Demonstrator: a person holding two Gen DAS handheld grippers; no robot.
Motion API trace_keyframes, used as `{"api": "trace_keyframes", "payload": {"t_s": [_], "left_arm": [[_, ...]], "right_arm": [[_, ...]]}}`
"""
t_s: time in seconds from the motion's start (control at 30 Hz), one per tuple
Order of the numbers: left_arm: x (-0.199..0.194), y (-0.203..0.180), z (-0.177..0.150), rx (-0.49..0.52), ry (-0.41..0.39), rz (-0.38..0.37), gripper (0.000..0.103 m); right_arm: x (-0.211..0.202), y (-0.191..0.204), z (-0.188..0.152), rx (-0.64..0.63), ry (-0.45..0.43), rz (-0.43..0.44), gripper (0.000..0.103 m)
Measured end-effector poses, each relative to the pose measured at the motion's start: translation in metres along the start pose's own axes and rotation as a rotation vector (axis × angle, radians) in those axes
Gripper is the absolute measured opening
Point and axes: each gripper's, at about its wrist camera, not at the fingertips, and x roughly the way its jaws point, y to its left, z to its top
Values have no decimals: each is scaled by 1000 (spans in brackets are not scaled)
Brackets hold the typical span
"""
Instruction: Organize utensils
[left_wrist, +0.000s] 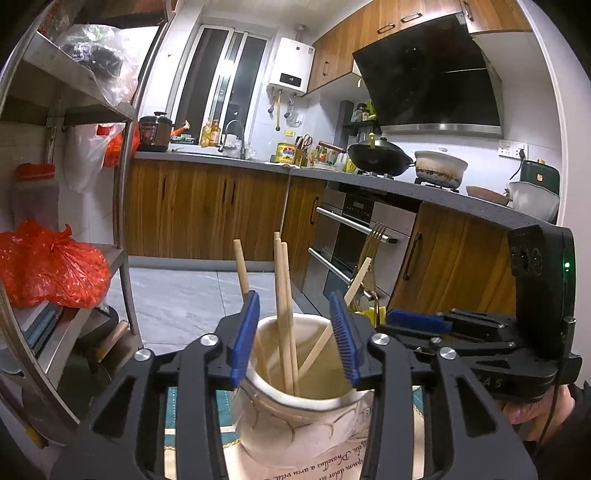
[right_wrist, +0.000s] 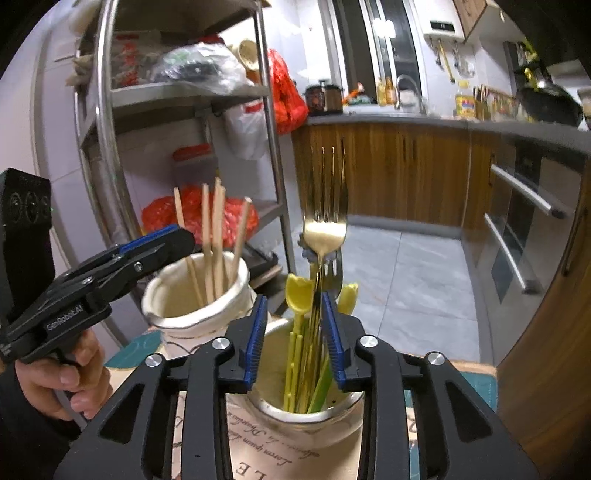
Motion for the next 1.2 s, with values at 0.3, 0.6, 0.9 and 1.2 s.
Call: {"api": "trace_keyframes", "payload": {"t_s": [0.3,0.6,0.9,1.2], "left_arm": [[-26,5,-4,30,-42,30,84],[-45,15,-24,45,-64,77,97],[-54,7,-44,56,-59,71,97],[-60,-6,-54,96,-76,89,97]], "right_arm": [[-35,-14,-12,41,-143,-48,73],[-49,-16,-42,63,-168,-107,92],[-64,2,-64,53,-198,-128,96],[-68,7,-73,25,-251,-143,97]]}}
